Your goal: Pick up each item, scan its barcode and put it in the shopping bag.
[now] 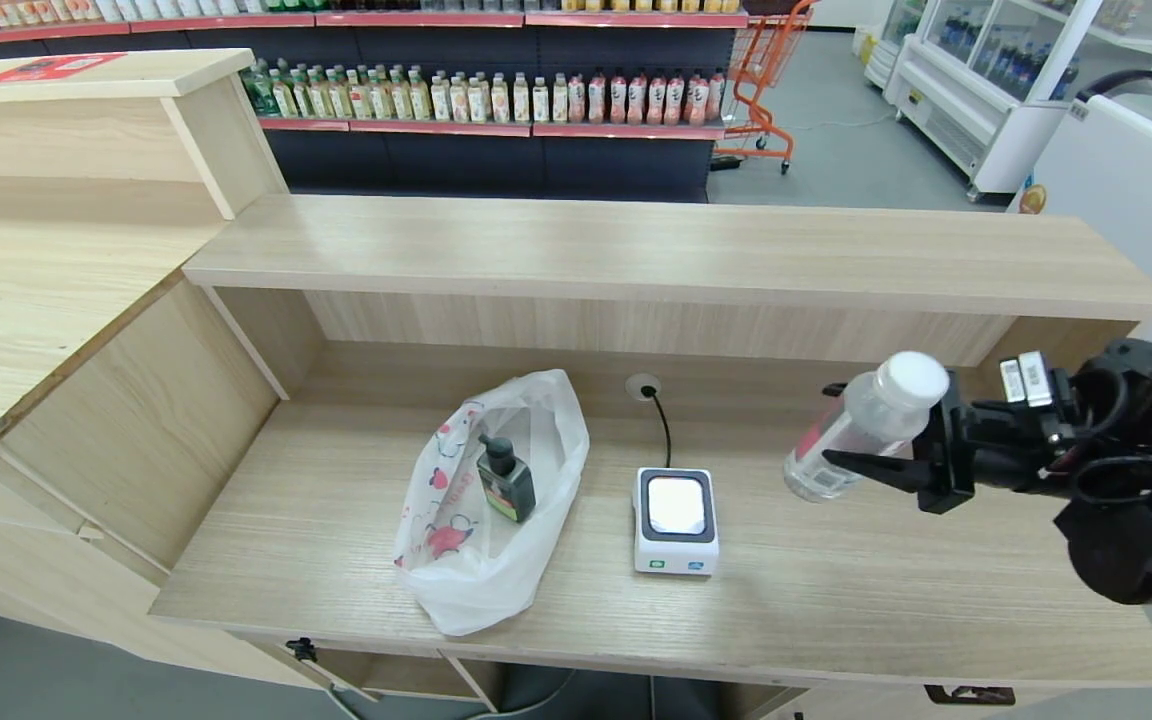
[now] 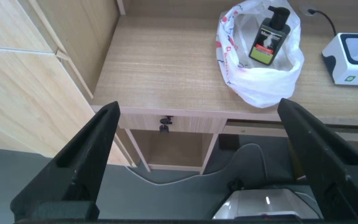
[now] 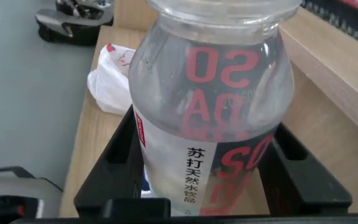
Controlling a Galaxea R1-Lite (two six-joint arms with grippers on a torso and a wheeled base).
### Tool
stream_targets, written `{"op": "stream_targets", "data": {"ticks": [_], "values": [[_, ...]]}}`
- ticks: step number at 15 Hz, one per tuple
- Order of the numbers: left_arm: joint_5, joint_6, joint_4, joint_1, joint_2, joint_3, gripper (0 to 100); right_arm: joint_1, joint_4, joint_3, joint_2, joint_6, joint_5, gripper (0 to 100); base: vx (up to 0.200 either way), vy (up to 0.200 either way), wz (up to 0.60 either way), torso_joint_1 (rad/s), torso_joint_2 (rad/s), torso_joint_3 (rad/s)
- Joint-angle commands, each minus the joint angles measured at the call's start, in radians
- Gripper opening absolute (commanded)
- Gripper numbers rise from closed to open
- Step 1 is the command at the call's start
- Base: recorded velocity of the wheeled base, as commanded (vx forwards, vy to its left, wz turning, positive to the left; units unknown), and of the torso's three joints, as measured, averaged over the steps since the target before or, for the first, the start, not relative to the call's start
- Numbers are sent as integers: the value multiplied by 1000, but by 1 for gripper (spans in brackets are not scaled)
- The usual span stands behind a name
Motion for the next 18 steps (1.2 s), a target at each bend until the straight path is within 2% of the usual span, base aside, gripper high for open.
{"op": "stream_targets", "data": {"ticks": [1,3,4,5,6,12,18], "values": [[0,0,0,0,-1,0,100,-40,23,127,-217,193,-127,0,0,0,0,0,0,0],[0,0,0,0,-1,0,100,14,27,150,-261,339,-334,0,0,0,0,0,0,0],[0,0,0,0,-1,0,100,39,33,152,-272,374,-384,0,0,0,0,0,0,0],[0,0,0,0,-1,0,100,88,35,149,-286,455,-512,0,0,0,0,0,0,0],[0,0,0,0,-1,0,100,108,37,146,-289,485,-559,0,0,0,0,0,0,0],[0,0,0,0,-1,0,100,106,107,157,-289,532,-630,0,0,0,0,0,0,0],[0,1,0,0,1,0,100,105,115,183,-289,532,-631,0,0,0,0,0,0,0]]}}
